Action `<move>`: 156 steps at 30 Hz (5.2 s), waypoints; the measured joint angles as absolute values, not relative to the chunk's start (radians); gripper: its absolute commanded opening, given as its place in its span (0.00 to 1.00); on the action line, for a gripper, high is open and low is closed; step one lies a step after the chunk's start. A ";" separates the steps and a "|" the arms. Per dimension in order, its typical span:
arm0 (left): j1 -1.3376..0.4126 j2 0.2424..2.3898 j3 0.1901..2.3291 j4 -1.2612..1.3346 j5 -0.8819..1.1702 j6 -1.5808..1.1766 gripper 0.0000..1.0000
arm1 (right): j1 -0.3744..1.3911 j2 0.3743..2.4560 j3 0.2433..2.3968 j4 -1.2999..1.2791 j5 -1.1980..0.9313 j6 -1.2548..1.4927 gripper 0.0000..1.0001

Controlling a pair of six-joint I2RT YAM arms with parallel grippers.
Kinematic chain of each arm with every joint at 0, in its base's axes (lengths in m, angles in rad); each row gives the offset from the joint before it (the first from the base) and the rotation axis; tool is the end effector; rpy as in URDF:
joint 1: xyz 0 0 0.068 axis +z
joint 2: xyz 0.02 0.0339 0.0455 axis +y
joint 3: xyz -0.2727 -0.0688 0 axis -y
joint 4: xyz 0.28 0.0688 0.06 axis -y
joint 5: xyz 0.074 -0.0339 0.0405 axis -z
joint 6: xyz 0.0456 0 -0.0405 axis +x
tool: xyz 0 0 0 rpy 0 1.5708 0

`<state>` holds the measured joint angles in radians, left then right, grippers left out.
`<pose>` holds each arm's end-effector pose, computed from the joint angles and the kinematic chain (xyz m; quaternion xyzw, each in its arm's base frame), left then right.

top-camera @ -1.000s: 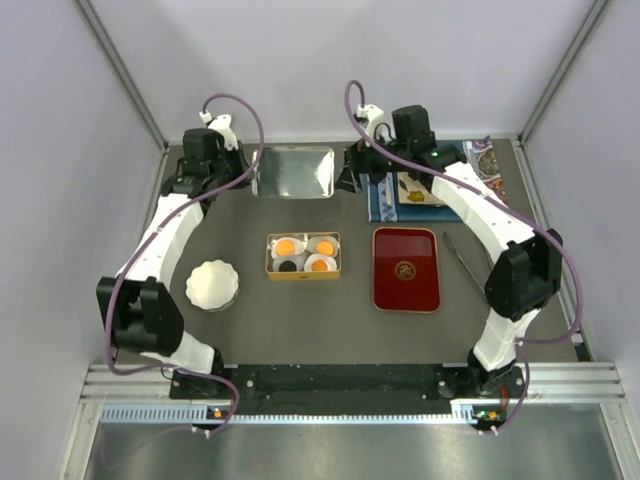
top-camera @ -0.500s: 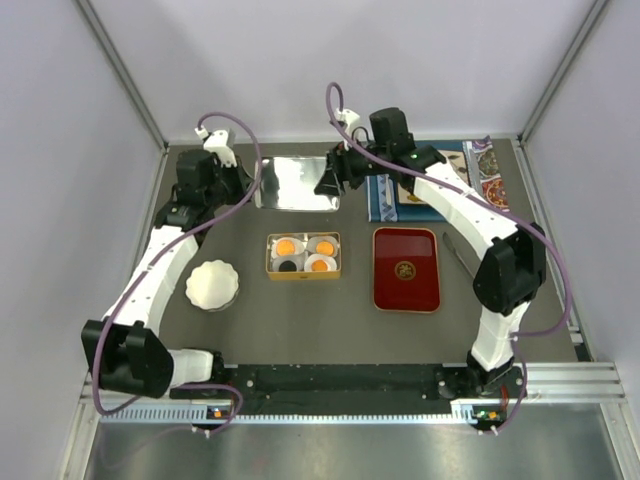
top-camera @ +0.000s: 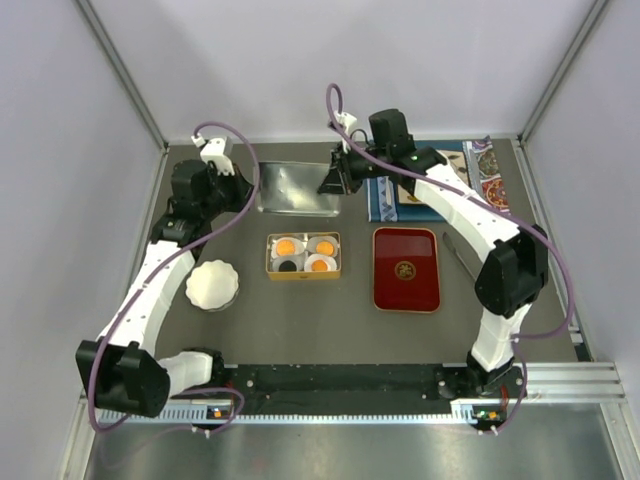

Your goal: Pack the cookies

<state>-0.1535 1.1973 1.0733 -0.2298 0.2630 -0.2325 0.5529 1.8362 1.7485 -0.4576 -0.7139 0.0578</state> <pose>0.3110 -0.0601 0.3514 0.0428 0.8157 -0.2143 0.5355 0.3830 0.2714 0.3556 -0.3663 0.7496 0.4286 0.3469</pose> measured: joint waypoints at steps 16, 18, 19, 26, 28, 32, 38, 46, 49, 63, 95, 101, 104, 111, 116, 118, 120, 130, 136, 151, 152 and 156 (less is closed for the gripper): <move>-0.158 1.089 1.136 -0.327 0.442 -0.135 0.68 | 0.559 1.755 1.763 -0.627 -0.379 -0.261 0.00; -0.158 1.088 1.175 -0.368 0.467 -0.128 0.68 | 0.569 1.722 1.760 -0.638 -0.315 -0.342 0.00; -0.158 1.088 1.195 -0.387 0.482 -0.127 0.68 | 0.577 1.701 1.755 -0.637 -0.280 -0.384 0.00; -0.156 1.118 1.349 -0.522 0.558 -0.116 0.68 | 0.635 1.576 1.743 -0.636 -0.131 -0.631 0.00; -0.151 1.148 1.392 -0.554 0.585 -0.118 0.68 | 0.648 1.563 1.742 -0.636 -0.092 -0.707 0.00; -0.144 1.208 1.436 -0.601 0.637 -0.137 0.68 | 0.713 1.517 1.674 -0.590 0.001 -0.869 0.00; -0.122 1.267 1.489 -0.669 0.712 -0.155 0.68 | 0.858 1.386 1.403 -0.482 0.127 -1.080 0.00; -0.100 1.367 1.545 -0.775 0.799 -0.135 0.68 | 0.967 1.230 1.013 -0.158 0.279 -1.319 0.00; -0.100 1.416 1.558 -0.836 0.828 -0.101 0.68 | 1.012 1.138 0.839 0.011 0.281 -1.441 0.00; -0.099 1.543 1.576 -0.982 0.935 0.034 0.69 | 1.041 1.074 0.557 0.559 0.160 -1.748 0.00; -0.066 1.617 1.515 -0.961 1.167 0.073 0.16 | 1.051 1.336 0.525 0.887 0.059 -1.790 0.30; -0.089 1.574 1.487 -0.949 1.229 0.021 0.10 | 1.051 1.367 0.545 0.822 0.112 -1.805 0.62; -0.096 1.562 1.465 -0.916 1.220 -0.007 0.05 | 1.052 1.369 0.556 0.796 0.126 -1.811 0.74; -0.099 1.554 1.428 -0.839 1.205 -0.093 0.00 | 1.052 1.367 0.572 0.768 0.169 -1.809 0.87; -0.097 1.562 1.435 -0.795 1.207 -0.156 0.00 | 1.065 1.327 0.572 0.715 0.206 -1.780 0.88; -0.093 1.567 1.438 -0.737 1.205 -0.212 0.00 | 1.078 1.303 0.573 0.671 0.228 -1.751 0.88; -0.089 1.567 1.439 -0.665 1.194 -0.267 0.00 | 1.092 1.288 0.580 0.612 0.250 -1.715 0.88; -0.051 1.576 1.431 -0.200 1.162 -0.665 0.00 | 1.117 1.261 0.837 0.143 0.347 -1.378 0.89; -0.035 1.580 1.416 -0.157 1.122 -0.705 0.00 | 1.112 1.271 1.152 -0.155 0.366 -1.071 0.90; -0.021 1.577 1.279 -0.284 1.031 -0.552 0.00 | 0.685 1.546 2.041 -0.799 0.017 -0.352 0.92; -0.021 1.577 1.256 -0.288 1.029 -0.548 0.00 | 0.643 1.555 2.052 -0.822 -0.043 -0.316 0.92; -0.022 1.568 1.161 -0.299 1.021 -0.536 0.00 | 0.499 1.577 2.024 -0.883 -0.273 -0.205 0.89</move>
